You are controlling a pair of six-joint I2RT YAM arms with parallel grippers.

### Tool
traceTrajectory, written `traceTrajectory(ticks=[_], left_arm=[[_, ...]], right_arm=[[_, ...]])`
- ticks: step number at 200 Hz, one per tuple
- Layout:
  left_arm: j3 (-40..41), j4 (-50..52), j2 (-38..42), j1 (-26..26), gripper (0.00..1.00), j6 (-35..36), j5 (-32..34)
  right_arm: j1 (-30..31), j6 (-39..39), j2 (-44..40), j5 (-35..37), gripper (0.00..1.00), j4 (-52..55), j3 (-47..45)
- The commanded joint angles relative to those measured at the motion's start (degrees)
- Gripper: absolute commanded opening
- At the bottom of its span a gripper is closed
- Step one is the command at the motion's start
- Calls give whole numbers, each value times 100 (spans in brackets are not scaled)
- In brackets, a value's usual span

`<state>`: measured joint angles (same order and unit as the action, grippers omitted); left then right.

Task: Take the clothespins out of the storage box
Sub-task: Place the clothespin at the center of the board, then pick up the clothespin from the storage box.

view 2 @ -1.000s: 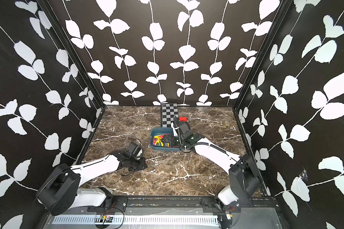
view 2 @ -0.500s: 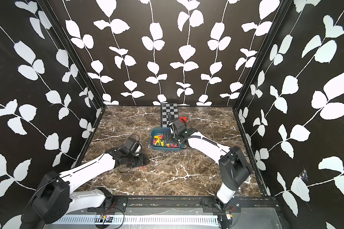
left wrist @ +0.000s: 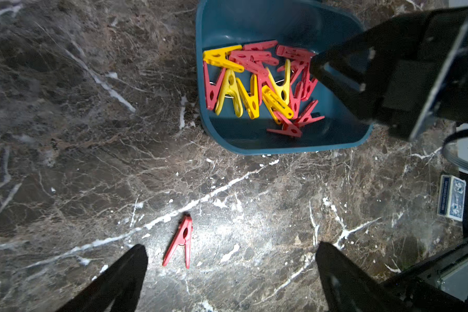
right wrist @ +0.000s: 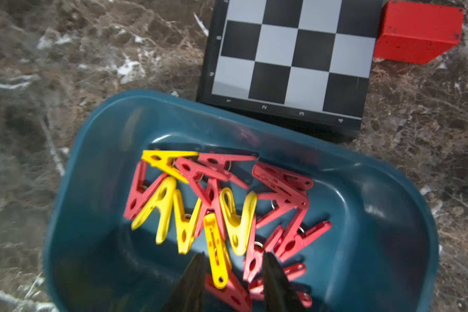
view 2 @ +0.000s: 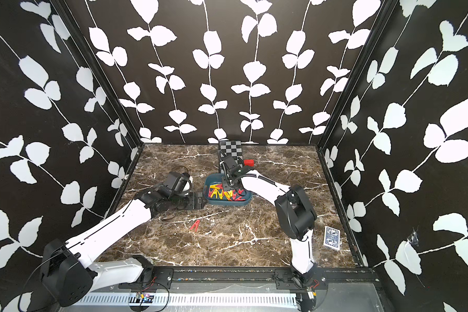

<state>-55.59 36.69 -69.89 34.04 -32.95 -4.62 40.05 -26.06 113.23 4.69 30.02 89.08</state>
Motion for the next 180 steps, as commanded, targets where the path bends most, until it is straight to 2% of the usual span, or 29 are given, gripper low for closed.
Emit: traceTrajectory(ticks=[1,47,95,130,180], left_arm=[[-170,236,2,-205,99,232,122],[-167,121,58,-590,99,290,-141],[-215,100,35,-684,99,359,-162],[-301,124,-15,-723,99,383,-202],[-333,66,-54,-741,99,430,-217]], right_arm=[[38,75,196,244,34,295,245],[33,84,659,368,34,494,639],[20,88,1044,475,33,633,949],[2,36,1334,517,28,930,1316],[-24,9,1436,542,28,989,1306]])
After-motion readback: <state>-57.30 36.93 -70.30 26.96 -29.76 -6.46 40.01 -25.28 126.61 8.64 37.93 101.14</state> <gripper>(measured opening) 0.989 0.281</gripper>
